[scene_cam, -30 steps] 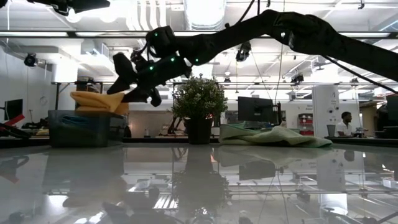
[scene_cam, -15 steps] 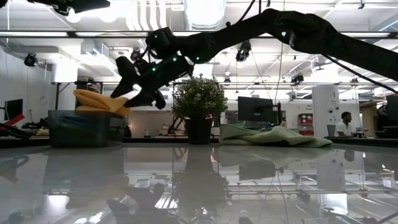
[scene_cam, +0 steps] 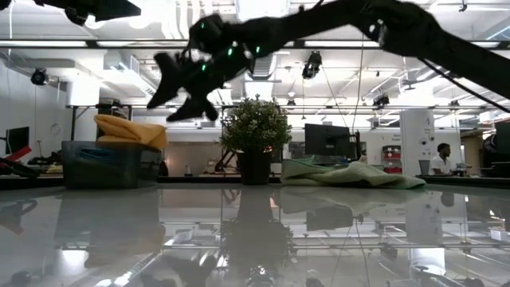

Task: Fold microfiber towels
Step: Put the orange microfiber cloth into the black bin

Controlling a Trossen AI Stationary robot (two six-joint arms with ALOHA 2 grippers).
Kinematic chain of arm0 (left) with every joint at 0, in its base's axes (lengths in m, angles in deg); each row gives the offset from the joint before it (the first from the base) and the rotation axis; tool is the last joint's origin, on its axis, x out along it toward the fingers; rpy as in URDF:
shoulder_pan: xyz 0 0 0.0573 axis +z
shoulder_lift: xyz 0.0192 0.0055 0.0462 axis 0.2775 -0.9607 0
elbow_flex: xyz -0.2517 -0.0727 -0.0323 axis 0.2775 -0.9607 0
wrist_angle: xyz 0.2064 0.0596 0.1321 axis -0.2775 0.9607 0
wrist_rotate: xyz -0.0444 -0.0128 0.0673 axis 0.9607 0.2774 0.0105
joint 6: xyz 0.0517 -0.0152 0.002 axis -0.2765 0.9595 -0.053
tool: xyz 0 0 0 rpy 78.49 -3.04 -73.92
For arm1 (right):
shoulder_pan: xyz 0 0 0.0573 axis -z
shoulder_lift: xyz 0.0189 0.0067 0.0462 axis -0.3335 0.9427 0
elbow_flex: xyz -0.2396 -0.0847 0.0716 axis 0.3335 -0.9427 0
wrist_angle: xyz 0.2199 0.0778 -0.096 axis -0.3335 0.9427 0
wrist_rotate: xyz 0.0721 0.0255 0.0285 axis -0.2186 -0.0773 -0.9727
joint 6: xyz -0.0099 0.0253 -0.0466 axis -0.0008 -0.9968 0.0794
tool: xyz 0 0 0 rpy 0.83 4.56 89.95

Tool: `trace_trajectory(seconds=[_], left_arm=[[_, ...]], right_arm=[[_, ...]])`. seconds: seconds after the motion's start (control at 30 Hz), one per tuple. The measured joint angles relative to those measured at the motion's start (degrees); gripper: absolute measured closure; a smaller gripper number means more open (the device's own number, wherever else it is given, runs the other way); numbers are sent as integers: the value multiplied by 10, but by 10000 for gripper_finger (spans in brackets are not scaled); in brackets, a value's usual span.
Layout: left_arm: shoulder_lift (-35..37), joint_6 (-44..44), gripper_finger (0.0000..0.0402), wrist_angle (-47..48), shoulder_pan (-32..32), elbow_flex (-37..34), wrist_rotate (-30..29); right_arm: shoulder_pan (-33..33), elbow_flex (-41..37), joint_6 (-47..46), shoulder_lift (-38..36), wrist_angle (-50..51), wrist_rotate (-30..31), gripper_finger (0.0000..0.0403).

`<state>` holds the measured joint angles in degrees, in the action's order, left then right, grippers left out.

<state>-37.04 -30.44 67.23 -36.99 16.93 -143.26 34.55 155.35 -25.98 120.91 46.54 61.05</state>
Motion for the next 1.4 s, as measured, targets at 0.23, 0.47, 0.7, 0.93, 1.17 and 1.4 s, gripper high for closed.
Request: trace_trajectory(seconds=[0.23, 0.47, 0.7, 0.93, 1.17, 1.4], left_arm=[[-7, 44, 402, -1, 0, 0, -1], [-25, 100, 402, 1, 1, 0, -1], [-52, 121, 402, 0, 1, 0, -1], [-85, 122, 402, -34, 2, 0, -1], [-126, 129, 402, -48, 2, 0, 0], [-170, 209, 402, -77, 3, 5, -1]], right_arm=[[-45, -2, 96, -60, 149, 85, 129], [-112, -52, 144, -132, 257, 252, 129], [-153, -277, 143, -263, 199, 255, 129], [-185, -526, 151, -414, 22, 254, 129], [-203, -725, 202, -542, -160, 252, 129], [-204, -886, 234, -671, -311, 239, 129]])
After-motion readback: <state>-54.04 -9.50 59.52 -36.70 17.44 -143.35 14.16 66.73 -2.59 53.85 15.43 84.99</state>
